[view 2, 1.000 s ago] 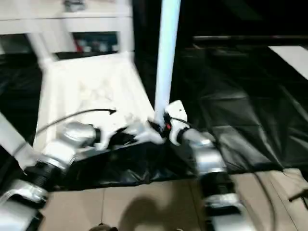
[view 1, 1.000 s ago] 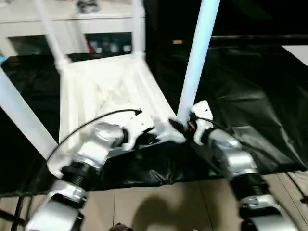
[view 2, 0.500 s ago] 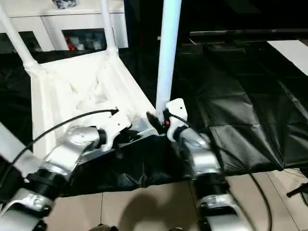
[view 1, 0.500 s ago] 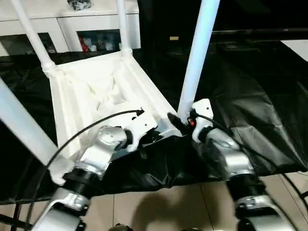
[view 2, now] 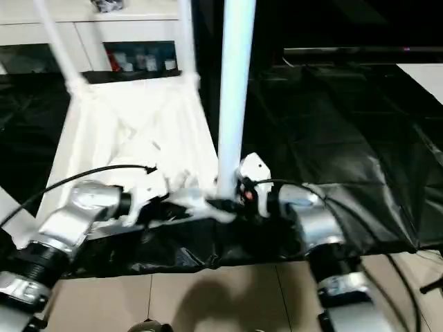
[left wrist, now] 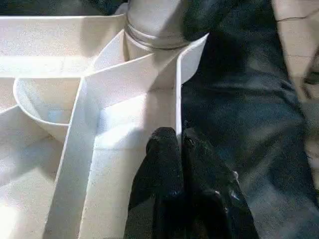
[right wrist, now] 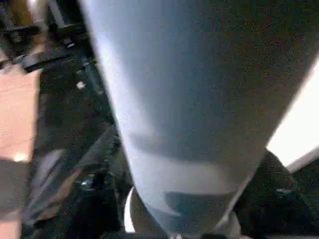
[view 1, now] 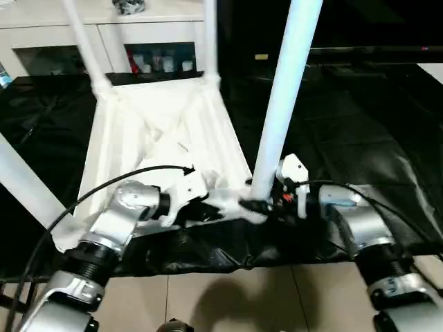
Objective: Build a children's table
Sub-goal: Rotate leg to tighten
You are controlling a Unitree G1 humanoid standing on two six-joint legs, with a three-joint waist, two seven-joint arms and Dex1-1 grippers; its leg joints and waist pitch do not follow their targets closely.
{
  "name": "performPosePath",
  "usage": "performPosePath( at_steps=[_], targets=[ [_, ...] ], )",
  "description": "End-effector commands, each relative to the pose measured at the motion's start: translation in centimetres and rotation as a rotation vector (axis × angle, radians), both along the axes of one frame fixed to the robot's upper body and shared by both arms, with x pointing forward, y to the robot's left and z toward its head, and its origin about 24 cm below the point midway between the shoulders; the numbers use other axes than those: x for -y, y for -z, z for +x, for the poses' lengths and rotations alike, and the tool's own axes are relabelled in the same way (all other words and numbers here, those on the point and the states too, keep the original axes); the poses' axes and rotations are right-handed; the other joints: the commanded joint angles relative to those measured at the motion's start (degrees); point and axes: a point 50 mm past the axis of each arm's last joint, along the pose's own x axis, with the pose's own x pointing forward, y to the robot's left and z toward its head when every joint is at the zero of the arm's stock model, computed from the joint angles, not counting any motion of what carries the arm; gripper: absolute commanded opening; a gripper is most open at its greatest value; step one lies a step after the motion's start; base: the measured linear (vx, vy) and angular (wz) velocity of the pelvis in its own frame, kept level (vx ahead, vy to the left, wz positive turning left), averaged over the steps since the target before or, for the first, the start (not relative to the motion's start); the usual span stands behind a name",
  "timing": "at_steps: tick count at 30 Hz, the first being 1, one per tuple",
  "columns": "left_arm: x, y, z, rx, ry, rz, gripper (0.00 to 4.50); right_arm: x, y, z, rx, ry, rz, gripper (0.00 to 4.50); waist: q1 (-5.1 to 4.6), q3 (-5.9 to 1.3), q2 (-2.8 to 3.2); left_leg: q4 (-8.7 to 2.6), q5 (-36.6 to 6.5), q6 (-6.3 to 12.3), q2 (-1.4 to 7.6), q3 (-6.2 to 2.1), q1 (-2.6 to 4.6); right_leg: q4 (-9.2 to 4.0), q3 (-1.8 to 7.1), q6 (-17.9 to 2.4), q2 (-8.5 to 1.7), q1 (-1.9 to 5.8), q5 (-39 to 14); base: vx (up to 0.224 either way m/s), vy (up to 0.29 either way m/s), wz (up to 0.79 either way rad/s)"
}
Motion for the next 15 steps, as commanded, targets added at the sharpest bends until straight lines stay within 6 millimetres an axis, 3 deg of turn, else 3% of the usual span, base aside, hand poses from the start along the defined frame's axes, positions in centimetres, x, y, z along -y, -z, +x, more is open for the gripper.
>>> performPosePath(
  at_steps=[1,2,3,4,5,6,15],
  targets=[
    [1.1,-1.1,0.6,0.046,0.053,-0.017,0.0,-2.1,1.2,-1.4,-0.087,-0.17,-0.022,2.45,0.03,-3.49,-0.32,-3.42,-14.8,2.6,2.9,-1.15,1.1,-3.79,2.55,-13.9,-3.43,2.31,-10.8,0.0,0.0,0.0],
    [0.8,-1.2,0.7,0.044,0.063,-0.005,0.0,-2.0,1.1,-1.4,-0.1,-0.187,-0.026,2.45,0.05,-3.52,-0.86,-3.41,-14.5,2.69,2.91,-1.09,1.02,-3.74,2.55,-13.9,-3.45,2.4,-10.7,0.0,0.0,0.0],
    [0.6,-1.2,0.7,0.041,0.075,0.01,0.0,-2.0,1.1,-1.4,-0.114,-0.207,-0.03,2.25,0.22,-3.51,-0.54,-3.41,-14.2,2.69,2.88,-1.14,1.05,-3.67,2.55,-13.8,-3.51,2.36,-11.1,0.0,0.0,0.0],
    [0.5,-1.2,0.8,0.039,0.081,0.018,0.0,-2.0,1.1,-1.5,-0.121,-0.217,-0.032,2.22,0.24,-3.5,-0.55,-3.41,-14.2,2.73,2.85,-1.16,1.05,-3.72,2.52,-13.7,-3.48,2.33,-11.4,0.0,0.0,0.0],
    [0.3,-1.3,0.9,0.039,0.085,0.022,0.0,-2.0,1.1,-1.5,-0.128,-0.232,-0.036,2.16,0.24,-3.48,-0.93,-3.41,-14.1,2.6,2.88,-1.11,1.01,-3.74,2.54,-13.6,-3.53,2.36,-11.6,0.0,0.0,0.0],
    [0.3,-1.3,0.9,0.039,0.085,0.022,0.0,-2.0,1.1,-1.5,-0.128,-0.232,-0.036,2.11,0.34,-3.47,-0.73,-3.44,-14.2,2.44,2.92,-1.15,1.06,-3.73,2.58,-13.4,-3.63,2.31,-12.3,0.0,0.0,0.0],
    [0.1,-1.3,1.3,0.045,0.052,0.008,0.0,-2.6,1.4,-1.9,-0.136,-0.248,-0.025,2.04,0.86,-3.42,-0.77,-3.47,-14.9,1.73,2.93,-1.22,1.04,-3.84,2.66,-12.6,-3.75,2.23,-14.3,0.0,0.0,0.0]
  ],
)
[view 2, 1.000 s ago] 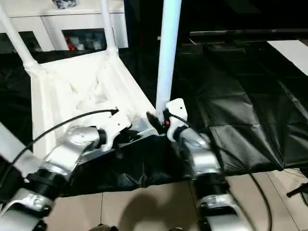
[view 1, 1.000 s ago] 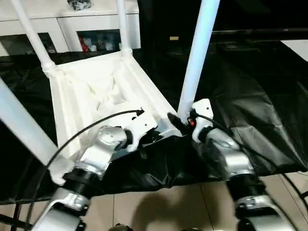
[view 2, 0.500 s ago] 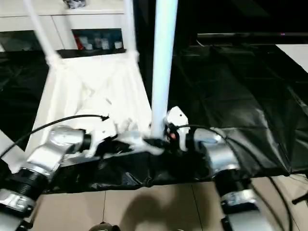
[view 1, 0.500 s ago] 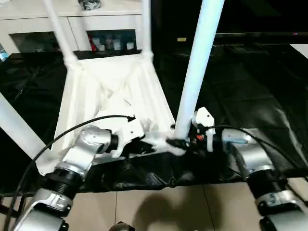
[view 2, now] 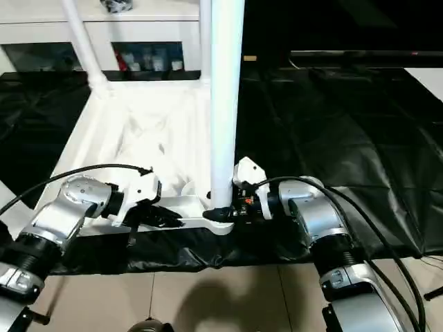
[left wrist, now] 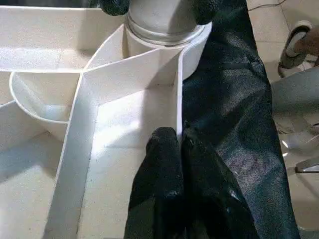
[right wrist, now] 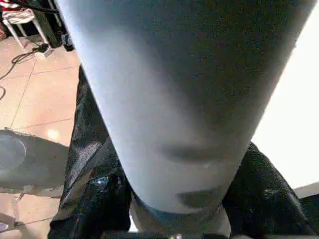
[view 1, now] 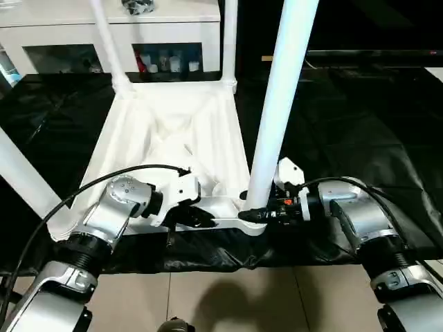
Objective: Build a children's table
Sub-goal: Rotate leg to tighten
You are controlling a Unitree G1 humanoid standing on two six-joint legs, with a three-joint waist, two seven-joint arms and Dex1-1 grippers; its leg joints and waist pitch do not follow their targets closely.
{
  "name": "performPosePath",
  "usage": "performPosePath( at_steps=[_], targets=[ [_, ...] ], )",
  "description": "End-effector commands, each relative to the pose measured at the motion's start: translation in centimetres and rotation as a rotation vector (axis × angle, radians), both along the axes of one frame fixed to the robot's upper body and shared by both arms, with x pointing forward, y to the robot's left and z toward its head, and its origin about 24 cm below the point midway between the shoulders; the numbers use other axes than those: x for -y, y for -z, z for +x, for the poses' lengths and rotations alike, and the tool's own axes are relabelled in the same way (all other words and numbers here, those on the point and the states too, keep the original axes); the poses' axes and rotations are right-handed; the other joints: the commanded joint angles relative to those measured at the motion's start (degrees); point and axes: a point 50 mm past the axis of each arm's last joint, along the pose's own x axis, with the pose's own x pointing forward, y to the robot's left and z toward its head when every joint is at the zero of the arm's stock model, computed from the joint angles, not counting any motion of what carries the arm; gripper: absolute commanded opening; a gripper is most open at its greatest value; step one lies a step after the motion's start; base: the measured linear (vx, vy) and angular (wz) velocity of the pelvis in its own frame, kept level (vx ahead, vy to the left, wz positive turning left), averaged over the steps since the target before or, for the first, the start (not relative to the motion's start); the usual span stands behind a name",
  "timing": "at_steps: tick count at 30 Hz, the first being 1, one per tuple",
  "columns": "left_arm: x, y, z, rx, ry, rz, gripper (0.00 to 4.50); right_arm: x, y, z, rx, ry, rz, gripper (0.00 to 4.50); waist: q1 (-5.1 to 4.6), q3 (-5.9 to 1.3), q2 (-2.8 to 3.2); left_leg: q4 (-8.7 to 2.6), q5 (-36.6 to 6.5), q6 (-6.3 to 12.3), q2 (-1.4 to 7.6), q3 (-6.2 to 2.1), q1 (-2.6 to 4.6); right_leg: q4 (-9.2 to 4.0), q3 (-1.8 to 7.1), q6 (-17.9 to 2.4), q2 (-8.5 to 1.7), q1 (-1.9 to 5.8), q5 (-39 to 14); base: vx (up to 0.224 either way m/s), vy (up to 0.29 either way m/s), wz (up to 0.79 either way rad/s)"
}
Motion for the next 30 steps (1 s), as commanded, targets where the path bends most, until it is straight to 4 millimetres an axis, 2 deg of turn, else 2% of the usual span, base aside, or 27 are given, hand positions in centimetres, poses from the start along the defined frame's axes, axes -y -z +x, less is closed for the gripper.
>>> performPosePath(
  at_steps=[1,3,4,5,7,8,9,10,11,13,14,15,17,21,22,23,27,30],
  targets=[
    [1.1,-1.1,1.2,0.089,-0.069,-0.033,0.0,-2.6,1.9,-1.6,-0.092,-0.068,0.025,2.04,-0.12,-3.43,-0.56,-3.61,-15.0,1.7,2.92,-1.26,0.99,-4.12,2.64,-12.6,-3.7,2.2,-14.4,0.0,0.0,0.0],
    [1.4,-1.1,1.4,0.107,-0.1,-0.033,0.0,-2.9,2.0,-1.3,-0.082,0.013,0.046,2.04,-0.08,-3.15,-0.54,-3.9,-16.5,0.99,2.92,-1.35,1.04,-4.45,2.67,-11.7,-3.68,2.1,-17.0,0.0,0.0,0.0],
    [1.7,-1.1,1.7,0.126,-0.139,-0.031,0.0,-3.2,2.1,-1.0,-0.075,0.1,0.069,2.03,-0.06,-3.08,-0.29,-3.95,-18.4,0.23,2.83,-1.47,1.3,-4.77,2.68,-11.0,-3.84,1.92,-20.1,0.0,0.0,0.0],
    [2.1,-1.1,2.0,0.146,-0.175,-0.035,0.0,-3.5,2.2,-0.7,-0.07,0.185,0.085,2.02,-0.2,-2.92,-0.39,-4.09,-19.3,-0.17,2.91,-1.47,1.36,-4.99,2.77,-10.4,-3.83,1.8,-21.6,0.0,0.0,0.0],
    [2.3,-1.1,2.0,0.149,-0.183,-0.038,0.0,-3.6,2.3,-0.6,-0.068,0.208,0.089,2.0,-0.46,-2.91,-0.57,-4.33,-21.3,-1.44,2.75,-1.87,1.58,-5.36,2.6,-8.8,-3.97,1.85,-26.1,0.0,0.0,0.0],
    [3.9,-1.2,2.3,0.174,-0.243,-0.061,0.0,-4.5,2.6,-0.1,-0.062,0.379,0.116,1.99,-0.86,-2.69,0.09,-4.4,-22.5,-2.06,2.77,-1.89,1.7,-5.63,2.75,-8.4,-3.9,1.42,-27.2,0.0,0.0,0.0],
    [4.9,-1.2,2.3,0.184,-0.266,-0.073,0.0,-5.0,2.8,0.0,-0.057,0.45,0.122,1.99,-1.22,-2.64,-0.13,-4.46,-22.9,-2.44,2.74,-1.89,1.74,-5.78,2.75,-8.2,-3.85,1.39,-27.6,0.0,0.0,0.0],
    [5.9,-1.2,2.4,0.194,-0.296,-0.086,0.0,-5.6,2.9,0.0,-0.055,0.505,0.133,1.98,-1.6,-2.71,-0.04,-4.5,-23.3,-2.9,2.57,-2.15,1.62,-5.77,2.59,-7.8,-3.91,1.53,-28.5,0.0,0.0,0.0],
    [6.8,-1.2,2.4,0.201,-0.328,-0.097,0.0,-6.2,3.0,0.1,-0.059,0.552,0.143,1.98,-1.76,-2.79,-0.18,-4.5,-23.2,-2.97,2.54,-2.13,1.61,-5.88,2.56,-7.5,-3.93,1.54,-28.6,0.0,0.0,0.0],
    [7.2,-1.3,2.4,0.205,-0.344,-0.103,0.0,-6.6,3.0,0.1,-0.063,0.575,0.147,1.98,-2.22,-2.98,-0.24,-4.43,-23.3,-2.26,2.42,-2.22,1.58,-6.12,2.46,-7.1,-3.88,1.58,-28.1,0.0,0.0,0.0],
    [7.5,-1.3,2.3,0.207,-0.344,-0.103,0.0,-6.8,3.0,0.2,-0.059,0.59,0.145,1.98,-2.54,-3.01,-0.28,-4.44,-22.6,-1.55,2.31,-2.22,1.14,-6.01,2.47,-7.3,-3.75,1.81,-26.2,0.0,0.0,0.0],
    [8.3,-1.2,2.1,0.207,-0.334,-0.111,0.0,-7.4,3.0,0.3,-0.057,0.619,0.152,1.98,-2.56,-3.02,-0.09,-4.5,-22.3,-1.42,2.36,-2.22,1.05,-5.92,2.49,-7.5,-3.71,1.83,-25.2,0.0,0.0,0.0],
    [9.0,-1.1,1.7,0.203,-0.326,-0.123,0.0,-8.0,2.8,0.4,-0.055,0.639,0.172,1.98,-2.64,-3.16,-0.21,-4.38,-21.7,-1.11,2.32,-2.02,1.16,-5.85,2.57,-8.1,-3.58,1.68,-22.8,0.0,0.0,0.0],
    [9.2,-1.0,1.5,0.192,-0.319,-0.127,0.0,-8.4,2.3,0.5,-0.055,0.644,0.204,1.98,-2.7,-3.23,-0.09,-4.31,-20.0,-0.42,2.36,-1.83,0.96,-5.32,2.6,-9.6,-3.37,1.95,-17.7,0.0,0.0,0.0],
    [9.1,-1.0,1.5,0.19,-0.319,-0.121,0.0,-8.5,2.2,0.5,-0.056,0.638,0.214,2.54,-2.74,-3.21,-0.08,-4.28,-19.8,-0.27,2.33,-1.78,0.94,-5.24,2.61,-9.9,-3.32,2.01,-16.9,0.0,0.0,0.0],
    [8.2,-0.9,1.6,0.188,-0.325,-0.102,0.0,-7.9,1.9,0.5,-0.059,0.62,0.231,2.54,-2.74,-3.14,-0.05,-4.3,-19.9,-0.14,2.33,-1.73,0.98,-5.3,2.61,-10.0,-3.32,2.0,-16.9,0.0,0.0,0.0],
    [7.2,-0.8,1.8,0.187,-0.327,-0.079,0.0,-7.0,1.8,0.4,-0.054,0.573,0.229,2.97,-2.73,-3.12,-0.12,-4.34,-20.1,0.07,2.33,-1.81,0.89,-5.42,2.58,-9.5,-3.41,2.14,-18.5,0.0,0.0,0.0],
    [5.9,-0.8,1.7,0.176,-0.29,-0.045,0.0,-5.6,1.8,0.1,-0.011,0.467,0.165,3.2,-2.63,-3.18,-0.24,-4.24,-19.4,0.49,2.36,-1.73,0.87,-5.31,2.62,-9.7,-3.4,2.16,-17.5,0.0,0.0,0.0]
  ],
)
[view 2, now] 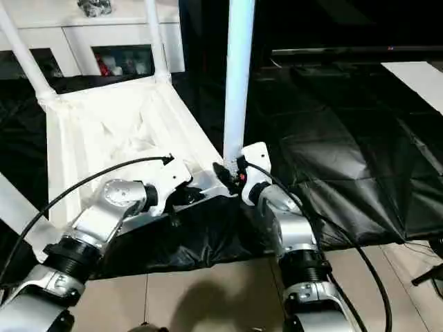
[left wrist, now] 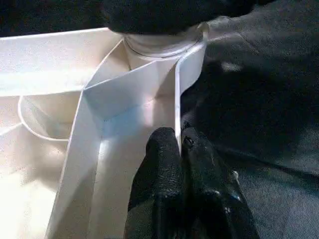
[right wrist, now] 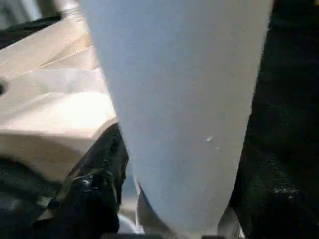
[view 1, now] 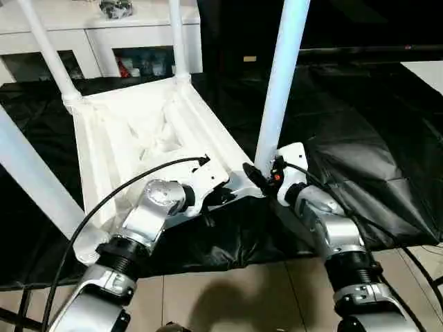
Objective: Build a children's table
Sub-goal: Rotate leg to tighten
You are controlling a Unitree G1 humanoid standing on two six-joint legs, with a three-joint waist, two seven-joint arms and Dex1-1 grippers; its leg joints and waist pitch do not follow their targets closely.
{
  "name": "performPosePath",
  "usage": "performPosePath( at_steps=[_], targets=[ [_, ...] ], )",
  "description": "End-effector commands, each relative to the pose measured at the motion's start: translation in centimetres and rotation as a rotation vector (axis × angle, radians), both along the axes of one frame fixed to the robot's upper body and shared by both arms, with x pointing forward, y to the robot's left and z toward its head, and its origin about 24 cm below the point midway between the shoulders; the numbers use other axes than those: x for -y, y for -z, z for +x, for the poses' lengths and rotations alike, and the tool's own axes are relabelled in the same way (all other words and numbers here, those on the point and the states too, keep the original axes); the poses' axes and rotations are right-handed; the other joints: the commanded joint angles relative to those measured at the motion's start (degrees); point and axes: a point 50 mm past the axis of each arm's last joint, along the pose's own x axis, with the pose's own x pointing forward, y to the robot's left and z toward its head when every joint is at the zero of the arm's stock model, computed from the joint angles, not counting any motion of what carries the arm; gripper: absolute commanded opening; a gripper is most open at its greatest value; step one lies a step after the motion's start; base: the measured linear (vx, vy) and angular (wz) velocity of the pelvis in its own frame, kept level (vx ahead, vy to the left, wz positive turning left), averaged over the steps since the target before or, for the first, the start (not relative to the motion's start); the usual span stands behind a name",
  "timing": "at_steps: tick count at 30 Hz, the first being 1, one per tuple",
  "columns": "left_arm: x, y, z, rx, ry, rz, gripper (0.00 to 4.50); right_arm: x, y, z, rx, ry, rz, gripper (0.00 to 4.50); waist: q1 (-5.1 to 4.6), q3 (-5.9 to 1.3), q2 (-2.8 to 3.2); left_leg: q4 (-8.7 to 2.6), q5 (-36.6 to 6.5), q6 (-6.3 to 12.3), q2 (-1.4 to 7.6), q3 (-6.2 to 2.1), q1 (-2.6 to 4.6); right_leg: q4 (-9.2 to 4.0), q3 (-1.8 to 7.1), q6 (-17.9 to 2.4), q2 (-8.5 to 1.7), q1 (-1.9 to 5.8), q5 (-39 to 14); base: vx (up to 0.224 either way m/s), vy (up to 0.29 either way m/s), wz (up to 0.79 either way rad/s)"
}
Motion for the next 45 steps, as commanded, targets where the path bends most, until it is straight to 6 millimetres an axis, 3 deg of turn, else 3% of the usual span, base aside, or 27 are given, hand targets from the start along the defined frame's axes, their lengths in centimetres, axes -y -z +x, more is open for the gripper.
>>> performPosePath(
  at_steps=[1,7,11,13,14,19,24,33,35,38,42,45],
  targets=[
    [0.8,-1.1,0.1,0.047,0.081,-0.002,0.0,-3.7,0.8,-2.0,-0.039,-0.322,-0.001,3.2,0.25,-3.21,-0.2,-3.93,-18.9,0.77,2.41,-1.62,0.51,-5.06,2.58,-10.2,-3.45,2.38,-16.6,0.0,0.0,0.0],
    [-0.9,-1.4,-0.3,0.03,0.195,0.018,0.0,-1.4,1.0,-3.1,-0.072,-0.567,-0.112,3.2,0.83,-3.21,-0.31,-3.65,-16.2,2.07,2.62,-1.28,0.45,-4.63,2.54,-11.8,-3.33,2.45,-13.4,0.0,0.0,0.0],
    [-1.9,-1.5,-0.7,0.005,0.271,0.017,0.0,-0.3,0.8,-3.3,-0.099,-0.696,-0.154,3.2,1.18,-3.11,-0.42,-3.65,-17.2,2.17,2.76,-1.24,0.6,-4.72,2.53,-12.1,-3.42,2.33,-15.1,0.0,0.0,0.0],
    [-2.1,-1.6,-0.7,-0.008,0.281,0.016,0.0,-0.2,0.7,-3.2,-0.103,-0.711,-0.159,3.2,1.41,-3.15,-0.35,-3.69,-17.3,1.96,2.84,-1.27,0.7,-4.62,2.52,-12.3,-3.46,2.25,-15.6,0.0,0.0,0.0],
    [-2.5,-1.6,-0.8,-0.018,0.299,0.025,0.0,0.0,0.6,-3.0,-0.123,-0.737,-0.17,2.95,1.72,-3.21,-0.16,-3.64,-17.3,1.71,2.91,-1.29,0.82,-4.57,2.58,-12.7,-3.53,2.16,-15.1,0.0,0.0,0.0],
    [-3.0,-1.6,-0.8,-0.027,0.307,0.041,0.0,0.2,0.6,-2.8,-0.151,-0.775,-0.197,2.57,2.12,-3.29,-0.19,-3.6,-17.0,1.41,2.96,-1.2,0.95,-4.25,2.61,-13.6,-3.44,2.13,-12.9,0.0,0.0,0.0],
    [-3.4,-1.7,-0.8,-0.041,0.321,0.039,0.0,0.0,0.8,-2.9,-0.169,-0.816,-0.201,2.16,2.31,-3.38,-0.3,-3.54,-15.7,1.61,2.85,-1.23,0.65,-4.04,2.52,-13.7,-3.57,2.47,-11.9,0.0,0.0,0.0],
    [-3.8,-1.4,-0.9,-0.064,0.33,0.054,0.0,0.0,1.2,-3.3,-0.187,-0.848,-0.196,2.01,2.3,-3.34,-0.11,-3.66,-16.9,1.1,2.91,-1.27,0.79,-4.17,2.54,-13.5,-3.49,2.38,-13.0,0.0,0.0,0.0],
    [-3.8,-1.3,-0.6,-0.054,0.299,0.057,0.0,-0.1,1.3,-3.4,-0.181,-0.83,-0.183,2.0,2.31,-3.4,-0.07,-3.6,-16.6,1.14,2.86,-1.24,0.8,-4.11,2.53,-13.6,-3.43,2.4,-12.2,0.0,0.0,0.0],
    [-3.1,-1.2,0.3,-0.026,0.177,0.015,0.0,-0.9,1.8,-2.8,-0.143,-0.636,-0.13,1.99,2.26,-3.11,-0.08,-3.77,-17.9,0.71,2.78,-1.26,0.82,-4.45,2.57,-13.2,-3.53,2.39,-14.4,0.0,0.0,0.0],
    [-1.0,-0.8,0.6,-0.002,0.109,-0.023,0.0,-1.7,2.9,-2.0,-0.152,-0.35,-0.079,1.97,1.26,-2.53,-0.13,-4.26,-24.1,-1.86,2.68,-1.91,1.46,-5.77,2.52,-9.1,-3.86,1.72,-27.9,0.0,0.0,0.0],
    [0.8,-0.7,0.6,0.015,0.077,-0.049,0.0,-2.7,3.4,-2.3,-0.18,-0.258,-0.023,1.96,0.68,-2.42,-0.11,-4.41,-26.3,-2.17,2.5,-2.33,1.45,-6.35,2.22,-6.9,-3.94,1.65,-32.3,0.0,0.0,0.0]
  ],
)
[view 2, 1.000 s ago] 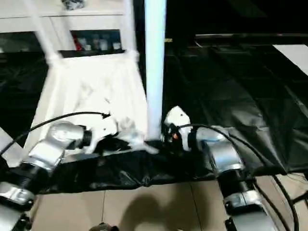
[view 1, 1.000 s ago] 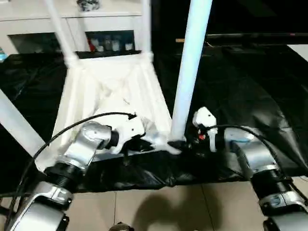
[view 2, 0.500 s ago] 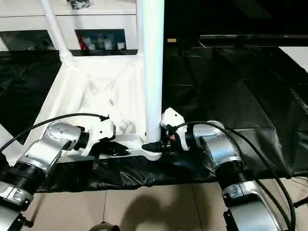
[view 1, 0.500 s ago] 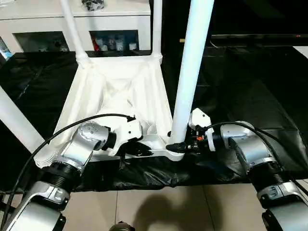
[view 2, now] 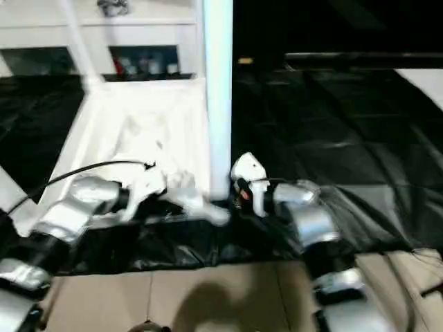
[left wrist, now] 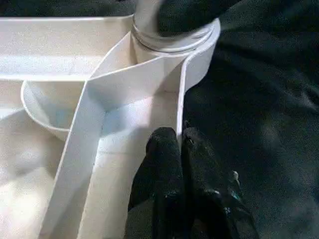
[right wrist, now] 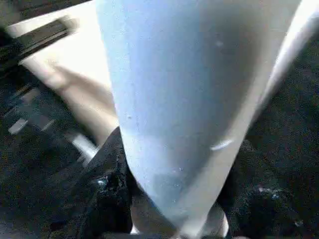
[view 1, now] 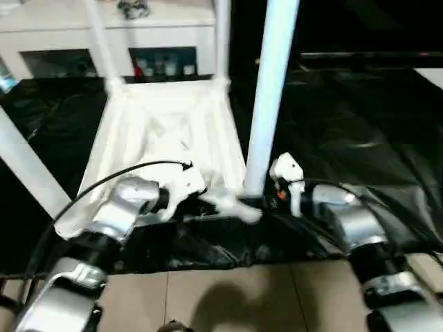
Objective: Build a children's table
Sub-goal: Rotate leg to tighten
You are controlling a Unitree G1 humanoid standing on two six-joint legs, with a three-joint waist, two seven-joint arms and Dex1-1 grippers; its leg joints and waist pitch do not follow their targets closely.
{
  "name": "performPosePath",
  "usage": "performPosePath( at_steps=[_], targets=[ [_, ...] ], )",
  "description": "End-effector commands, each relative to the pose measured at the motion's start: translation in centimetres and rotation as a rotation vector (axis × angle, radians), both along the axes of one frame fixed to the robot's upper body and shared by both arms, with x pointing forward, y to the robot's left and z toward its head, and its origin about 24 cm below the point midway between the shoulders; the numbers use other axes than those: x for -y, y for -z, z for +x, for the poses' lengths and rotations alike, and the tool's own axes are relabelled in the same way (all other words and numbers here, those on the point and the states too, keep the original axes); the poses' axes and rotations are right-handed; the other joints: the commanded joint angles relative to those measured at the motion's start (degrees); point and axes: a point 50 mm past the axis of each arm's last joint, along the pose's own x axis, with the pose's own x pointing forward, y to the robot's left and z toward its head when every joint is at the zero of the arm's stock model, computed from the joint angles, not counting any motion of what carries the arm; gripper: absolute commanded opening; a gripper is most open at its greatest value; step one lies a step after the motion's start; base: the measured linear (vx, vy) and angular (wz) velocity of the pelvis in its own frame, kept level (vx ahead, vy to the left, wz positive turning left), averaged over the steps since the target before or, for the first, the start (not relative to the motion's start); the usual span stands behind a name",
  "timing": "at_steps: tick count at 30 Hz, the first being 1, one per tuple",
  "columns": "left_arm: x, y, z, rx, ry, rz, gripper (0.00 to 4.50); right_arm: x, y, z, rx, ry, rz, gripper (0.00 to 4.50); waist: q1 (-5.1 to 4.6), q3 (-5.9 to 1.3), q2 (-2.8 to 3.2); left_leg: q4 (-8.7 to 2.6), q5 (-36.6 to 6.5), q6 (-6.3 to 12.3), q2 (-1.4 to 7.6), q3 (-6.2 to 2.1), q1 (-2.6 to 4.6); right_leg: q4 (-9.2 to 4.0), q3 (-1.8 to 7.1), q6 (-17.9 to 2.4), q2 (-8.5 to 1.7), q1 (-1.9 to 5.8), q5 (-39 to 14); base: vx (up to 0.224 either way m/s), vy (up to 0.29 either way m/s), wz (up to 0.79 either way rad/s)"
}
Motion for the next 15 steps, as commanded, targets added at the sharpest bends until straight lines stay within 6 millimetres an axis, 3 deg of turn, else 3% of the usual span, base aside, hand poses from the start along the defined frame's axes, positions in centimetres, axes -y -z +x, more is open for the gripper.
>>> performPosePath(
  at_steps=[1,3,7,8,10,11,13,15],
  targets=[
    [3.4,-1.1,0.5,0.066,-0.02,-0.073,0.0,-4.1,2.8,-1.9,-0.16,-0.058,0.056,1.96,-0.23,-2.37,-0.23,-4.55,-26.9,-2.07,2.47,-2.41,1.16,-6.53,2.12,-6.4,-3.89,1.22,-33.0,0.0,0.0,0.0],
    [5.5,-1.1,0.4,0.079,-0.039,-0.093,0.0,-6.1,2.7,-1.6,-0.168,0.047,0.083,1.96,-0.67,-2.39,0.29,-4.69,-27.6,-2.04,2.42,-2.49,1.32,-6.84,2.0,-6.2,-3.81,1.14,-32.4,0.0,0.0,0.0],
    [6.8,-1.3,0.2,0.089,-0.027,-0.101,0.0,-8.3,2.0,-1.2,-0.159,0.091,0.127,1.96,-1.7,-2.17,0.24,-5.08,-30.4,-2.53,2.25,-2.97,1.03,-7.05,1.64,-5.5,-3.73,1.19,-33.7,0.0,0.0,0.0],
    [7.0,-1.4,0.2,0.091,-0.026,-0.1,0.0,-8.8,1.6,-1.2,-0.138,0.084,0.142,2.31,-2.28,-2.27,0.4,-5.19,-31.5,-2.45,2.18,-3.27,1.0,-7.15,1.59,-5.3,-3.71,1.33,-33.1,0.0,0.0,0.0],
    [6.7,-1.5,0.3,0.099,-0.03,-0.092,0.0,-8.7,1.4,-1.2,-0.112,0.081,0.148,2.52,-2.42,-2.35,0.51,-5.37,-31.7,-2.31,2.19,-3.55,0.87,-7.1,1.64,-5.5,-3.65,1.54,-31.4,0.0,0.0,0.0],
    [6.4,-1.5,0.3,0.104,-0.029,-0.088,0.0,-8.4,1.3,-1.2,-0.104,0.076,0.153,2.69,-2.44,-2.46,0.39,-5.49,-31.4,-1.85,2.19,-3.55,0.92,-7.01,1.84,-6.6,-3.6,1.53,-28.1,0.0,0.0,0.0],
    [6.1,-1.5,0.2,0.106,-0.022,-0.086,0.0,-8.2,1.3,-1.3,-0.104,0.057,0.156,2.77,-2.39,-2.44,0.32,-5.42,-31.3,-1.66,2.24,-3.36,1.2,-6.98,2.09,-7.5,-3.54,1.23,-26.5,0.0,0.0,0.0],
    [5.5,-1.5,0.1,0.107,-0.002,-0.085,0.0,-7.3,1.3,-1.5,-0.08,0.015,0.134,2.98,-2.2,-2.6,0.24,-5.31,-29.3,-1.0,2.22,-3.06,0.96,-6.58,2.38,-9.0,-3.56,1.53,-22.9,0.0,0.0,0.0]
  ],
)
